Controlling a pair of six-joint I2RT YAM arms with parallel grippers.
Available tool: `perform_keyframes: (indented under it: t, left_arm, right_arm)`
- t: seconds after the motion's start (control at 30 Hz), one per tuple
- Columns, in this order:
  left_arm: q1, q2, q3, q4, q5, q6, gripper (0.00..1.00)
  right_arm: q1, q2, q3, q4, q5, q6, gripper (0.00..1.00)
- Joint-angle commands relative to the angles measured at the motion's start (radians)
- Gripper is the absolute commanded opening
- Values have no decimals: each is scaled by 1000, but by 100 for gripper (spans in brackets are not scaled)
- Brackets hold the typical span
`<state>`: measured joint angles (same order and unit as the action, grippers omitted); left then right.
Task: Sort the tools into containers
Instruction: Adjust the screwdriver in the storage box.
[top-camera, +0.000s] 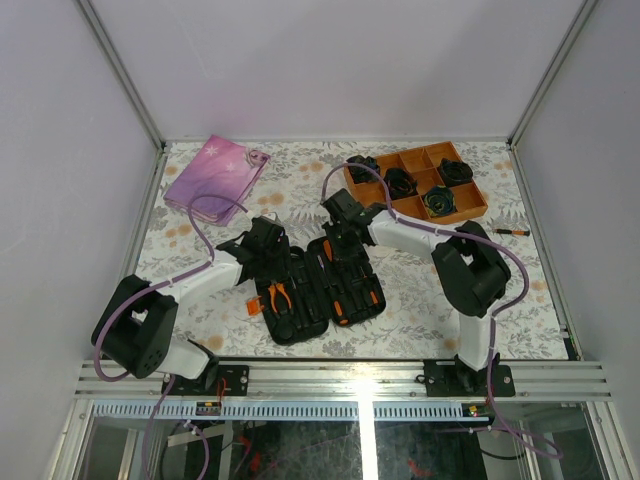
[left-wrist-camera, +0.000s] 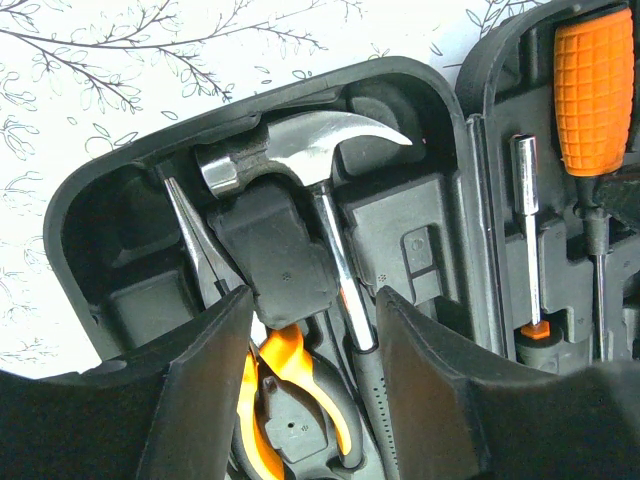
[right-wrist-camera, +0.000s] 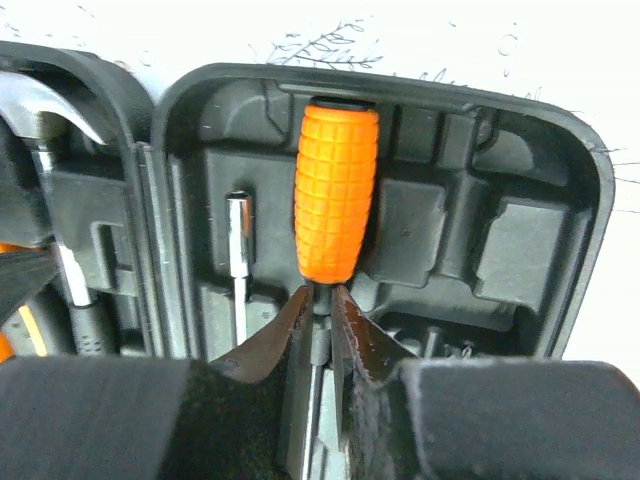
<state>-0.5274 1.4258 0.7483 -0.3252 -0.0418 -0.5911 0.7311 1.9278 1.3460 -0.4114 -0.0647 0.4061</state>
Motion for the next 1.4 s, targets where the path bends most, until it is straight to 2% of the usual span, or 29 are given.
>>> perform_keyframes:
  t: [0.0, 0.23, 0.4, 0.47, 0.7, 0.77, 1.03, 1.37]
  left_arm:
    - [-5, 29, -17, 64, 17, -1, 51]
    - [-5, 30, -16, 66, 19, 0, 51]
    - [-5, 33, -13, 63, 18, 5, 51]
    - [-5, 38, -12, 61, 17, 6, 50]
    - [-9, 59, -5, 58, 29, 18, 38]
    - [-13, 67, 1, 55, 31, 23, 32]
    - [-35, 99, 14, 54, 46, 33, 13]
    - [-50, 114, 21, 57, 57, 40, 7]
  right_arm:
    - [18, 23, 48, -37, 43, -22, 18]
    - [31, 68, 89, -91, 55, -32, 9]
    - [32, 137, 161, -195, 43, -59, 0]
    - [33, 169, 189, -239, 34, -71, 0]
    - [58, 283, 246, -329, 31, -89, 0]
    - [71, 313, 249, -340, 41, -90, 0]
    - [134, 446, 197, -284, 34, -43, 0]
    - [205, 619, 141, -169, -53, 25, 0]
